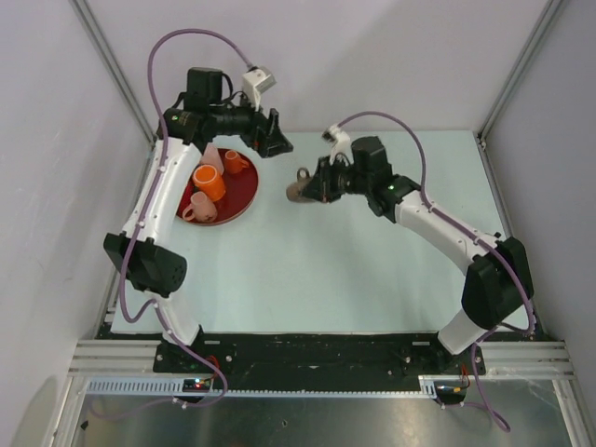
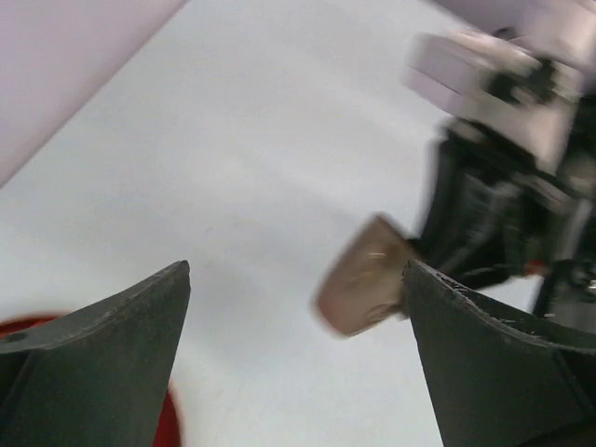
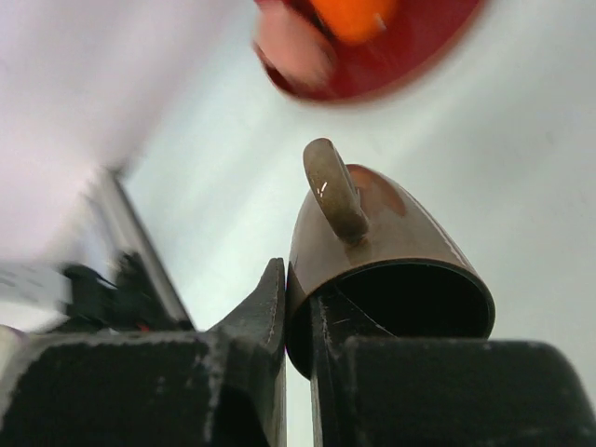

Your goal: Turn the mug right side up

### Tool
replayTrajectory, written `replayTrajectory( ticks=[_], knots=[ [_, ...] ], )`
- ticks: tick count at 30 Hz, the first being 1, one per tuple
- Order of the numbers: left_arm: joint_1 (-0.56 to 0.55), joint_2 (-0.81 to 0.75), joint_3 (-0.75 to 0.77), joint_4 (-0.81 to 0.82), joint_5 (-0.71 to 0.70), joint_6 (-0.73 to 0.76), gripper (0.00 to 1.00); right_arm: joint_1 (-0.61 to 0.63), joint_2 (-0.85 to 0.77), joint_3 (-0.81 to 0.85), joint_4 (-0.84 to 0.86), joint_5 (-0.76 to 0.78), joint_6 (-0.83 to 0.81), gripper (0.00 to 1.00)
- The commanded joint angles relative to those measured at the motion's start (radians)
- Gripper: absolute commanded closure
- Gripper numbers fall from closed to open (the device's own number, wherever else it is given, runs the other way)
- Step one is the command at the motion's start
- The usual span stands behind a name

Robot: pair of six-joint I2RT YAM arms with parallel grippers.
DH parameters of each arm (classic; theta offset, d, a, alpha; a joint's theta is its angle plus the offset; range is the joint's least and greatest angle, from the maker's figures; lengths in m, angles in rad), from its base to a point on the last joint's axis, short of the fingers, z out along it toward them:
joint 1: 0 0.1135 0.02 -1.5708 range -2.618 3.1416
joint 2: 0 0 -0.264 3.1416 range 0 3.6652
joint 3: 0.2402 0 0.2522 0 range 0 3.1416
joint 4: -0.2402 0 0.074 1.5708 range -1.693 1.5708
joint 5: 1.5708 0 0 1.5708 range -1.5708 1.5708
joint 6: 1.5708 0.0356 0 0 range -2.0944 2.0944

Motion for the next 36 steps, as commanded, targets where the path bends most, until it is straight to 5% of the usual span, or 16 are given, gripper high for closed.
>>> replayTrajectory(
  ticks=[1,6,9,16,22,24,28,36],
  knots=[
    [0.084,-0.082,-0.083,0.007,-0.258,0.179,0.01,0.147,-0.071,0.075,-0.589,0.285,-0.467,1.00],
    [0.091,-0.086,-0.241,-0.009,-0.672,0.435,0.00,0.349,-0.012,0.080,-0.872,0.401,-0.630,1.00],
    [0.115,-0.062,-0.287,-0.018,-0.824,0.454,0.00,0.426,0.061,0.080,-0.938,0.523,-0.645,1.00],
    [0.259,-0.128,-0.428,-0.021,-0.726,0.331,0.05,0.514,0.203,0.079,-0.915,0.586,-0.628,1.00],
    [0.465,-0.150,-0.585,-0.018,-0.632,0.307,0.32,0.542,0.219,0.065,-0.861,0.631,-0.603,1.00],
    [0.504,-0.148,-0.627,-0.010,-0.598,0.326,0.37,0.543,0.211,0.063,-0.857,0.634,-0.600,0.89],
    [0.522,-0.158,-0.730,0.072,-0.564,0.407,0.37,0.543,0.158,0.064,-0.847,0.636,-0.600,0.50],
    [0.517,-0.099,-0.787,0.254,-0.536,0.524,0.41,0.519,0.064,0.079,-0.862,0.560,-0.605,0.25]
  ],
)
